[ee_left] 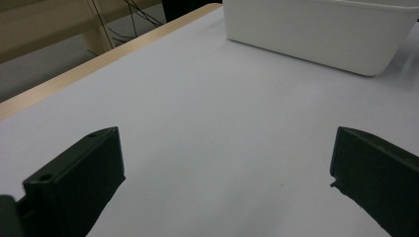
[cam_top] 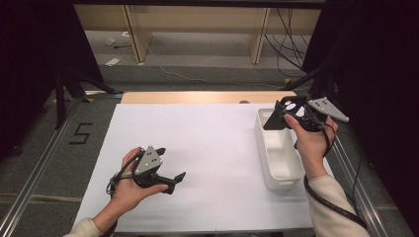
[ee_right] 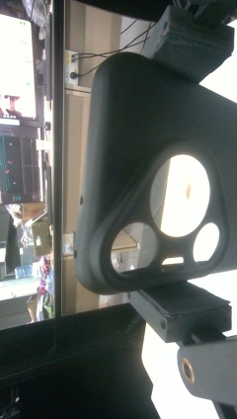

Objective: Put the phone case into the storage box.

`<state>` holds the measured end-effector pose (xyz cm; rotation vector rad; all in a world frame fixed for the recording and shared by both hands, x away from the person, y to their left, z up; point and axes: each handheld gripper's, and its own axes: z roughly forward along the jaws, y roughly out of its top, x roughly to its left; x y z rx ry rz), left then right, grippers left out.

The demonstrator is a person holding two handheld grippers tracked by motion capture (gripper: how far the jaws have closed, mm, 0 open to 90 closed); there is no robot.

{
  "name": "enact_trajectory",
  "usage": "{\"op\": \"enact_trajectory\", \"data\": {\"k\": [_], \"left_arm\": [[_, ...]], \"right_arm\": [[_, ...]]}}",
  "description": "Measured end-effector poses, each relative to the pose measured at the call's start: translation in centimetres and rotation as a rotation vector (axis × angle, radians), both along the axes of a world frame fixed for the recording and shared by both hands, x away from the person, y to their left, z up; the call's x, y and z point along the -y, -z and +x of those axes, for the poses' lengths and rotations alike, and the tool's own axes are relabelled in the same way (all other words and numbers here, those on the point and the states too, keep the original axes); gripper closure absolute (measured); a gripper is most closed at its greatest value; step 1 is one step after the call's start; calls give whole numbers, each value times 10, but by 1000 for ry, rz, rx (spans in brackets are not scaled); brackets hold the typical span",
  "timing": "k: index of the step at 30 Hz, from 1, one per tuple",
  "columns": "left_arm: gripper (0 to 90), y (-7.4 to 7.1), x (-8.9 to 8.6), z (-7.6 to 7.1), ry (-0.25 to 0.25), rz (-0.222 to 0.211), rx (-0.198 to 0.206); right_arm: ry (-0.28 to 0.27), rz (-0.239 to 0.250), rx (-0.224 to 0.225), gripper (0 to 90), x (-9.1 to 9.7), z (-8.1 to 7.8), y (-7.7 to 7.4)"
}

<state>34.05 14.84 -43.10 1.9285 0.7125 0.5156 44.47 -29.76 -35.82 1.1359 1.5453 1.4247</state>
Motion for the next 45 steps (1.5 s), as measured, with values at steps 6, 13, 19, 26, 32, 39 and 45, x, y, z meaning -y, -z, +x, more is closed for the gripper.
{"op": "enact_trajectory", "data": {"k": [6,13,19,26,32,39,45], "left_arm": [[0,0,0,0,1,0,1],[0,0,0,0,1,0,1],[0,0,0,0,0,0,1],[0,0,0,0,1,-1,1],[0,0,0,0,1,-2,0],[0,0,0,0,3,-2,0],[0,0,0,0,3,-2,-2]], "right_arm": [[1,-7,-8,159,0,1,2],[4,-12,-15,159,1,2,4],[2,-17,-18,159,0,3,5],[2,-25,-24,159,0,4,7],[0,-29,-31,159,0,5,8],[-3,-43,-40,159,-2,6,11],[-3,-50,-46,159,-1,8,11]]}}
